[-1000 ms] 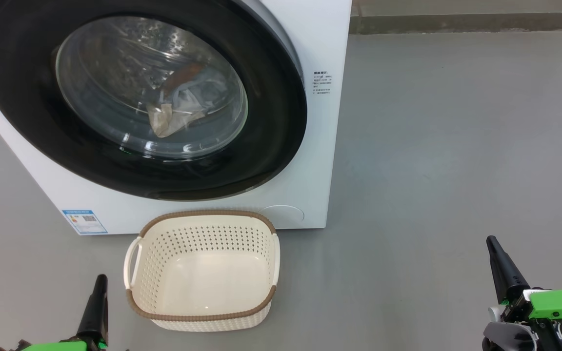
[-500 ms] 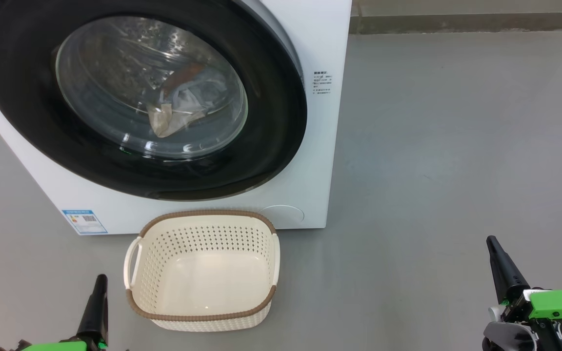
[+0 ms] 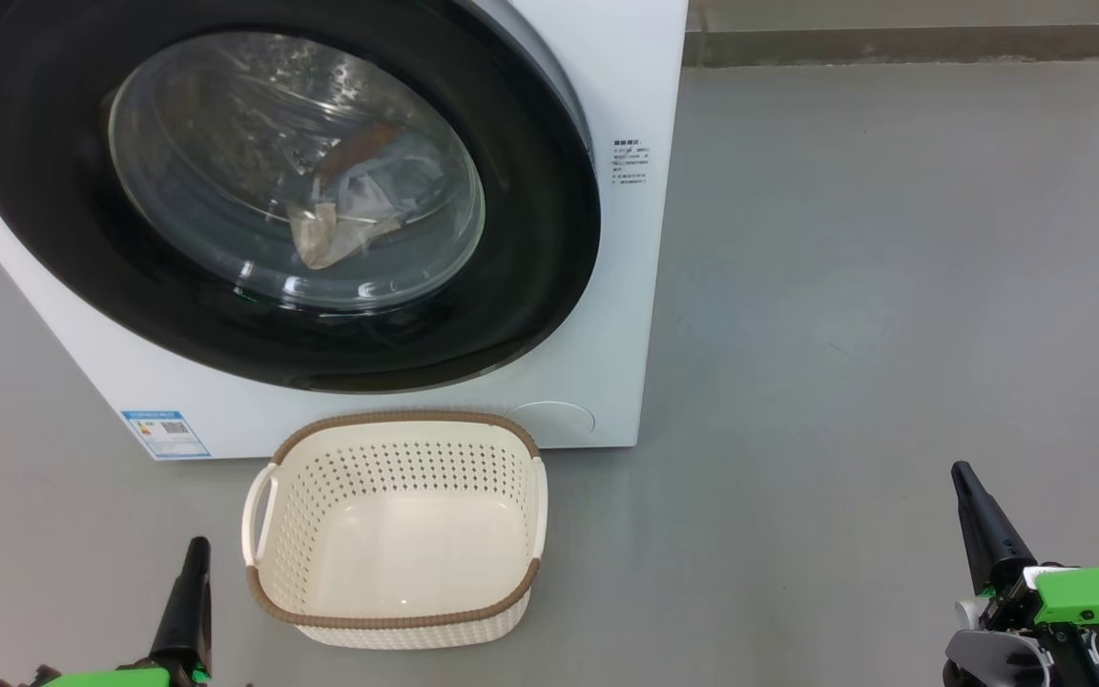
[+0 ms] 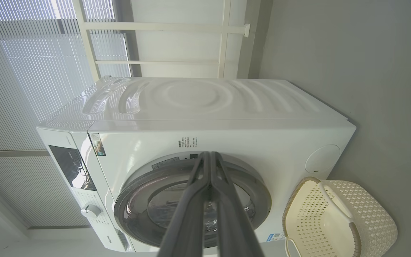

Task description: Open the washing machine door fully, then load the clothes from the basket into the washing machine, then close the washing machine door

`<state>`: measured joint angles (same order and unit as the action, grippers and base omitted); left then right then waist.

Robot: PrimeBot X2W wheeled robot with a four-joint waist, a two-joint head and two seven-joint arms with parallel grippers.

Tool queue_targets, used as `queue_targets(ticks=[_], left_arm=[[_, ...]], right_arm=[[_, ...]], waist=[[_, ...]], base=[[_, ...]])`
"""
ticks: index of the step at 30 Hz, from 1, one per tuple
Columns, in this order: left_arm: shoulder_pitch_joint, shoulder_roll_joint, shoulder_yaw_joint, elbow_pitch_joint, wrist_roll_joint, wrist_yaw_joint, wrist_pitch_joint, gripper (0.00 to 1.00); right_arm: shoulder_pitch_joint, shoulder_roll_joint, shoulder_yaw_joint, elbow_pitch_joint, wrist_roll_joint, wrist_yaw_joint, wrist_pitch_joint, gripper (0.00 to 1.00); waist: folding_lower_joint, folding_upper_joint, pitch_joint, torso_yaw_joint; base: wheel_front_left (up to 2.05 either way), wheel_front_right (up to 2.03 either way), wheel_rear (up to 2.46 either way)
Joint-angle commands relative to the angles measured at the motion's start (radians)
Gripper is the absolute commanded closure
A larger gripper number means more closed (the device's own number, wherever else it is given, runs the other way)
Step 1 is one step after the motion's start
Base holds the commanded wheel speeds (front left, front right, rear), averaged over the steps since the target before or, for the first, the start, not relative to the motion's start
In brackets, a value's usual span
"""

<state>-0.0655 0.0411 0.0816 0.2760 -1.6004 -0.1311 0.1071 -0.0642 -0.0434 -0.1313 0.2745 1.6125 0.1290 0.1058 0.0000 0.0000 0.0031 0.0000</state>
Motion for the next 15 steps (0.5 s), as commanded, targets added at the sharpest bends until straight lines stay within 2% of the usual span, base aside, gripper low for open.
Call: queue_targets(ticks=[1, 15], left_arm=[[-0.042, 0.009, 0.032, -0.031, -0.008, 0.0, 0.006, 1.0], [-0.042, 0.009, 0.032, -0.031, -0.008, 0.0, 0.006, 1.0]], right_arm=[[-0.044, -0.008, 0.018, -0.03, -0.003, 0.002, 0.007, 1.0], [-0.044, -0.008, 0.018, -0.03, -0.004, 0.002, 0.007, 1.0]], waist=[[0.0, 0.0, 0.0, 0.0], [0.0, 0.0, 0.0, 0.0]], base=[[0.0, 0.0, 0.0], [0.0, 0.0, 0.0]])
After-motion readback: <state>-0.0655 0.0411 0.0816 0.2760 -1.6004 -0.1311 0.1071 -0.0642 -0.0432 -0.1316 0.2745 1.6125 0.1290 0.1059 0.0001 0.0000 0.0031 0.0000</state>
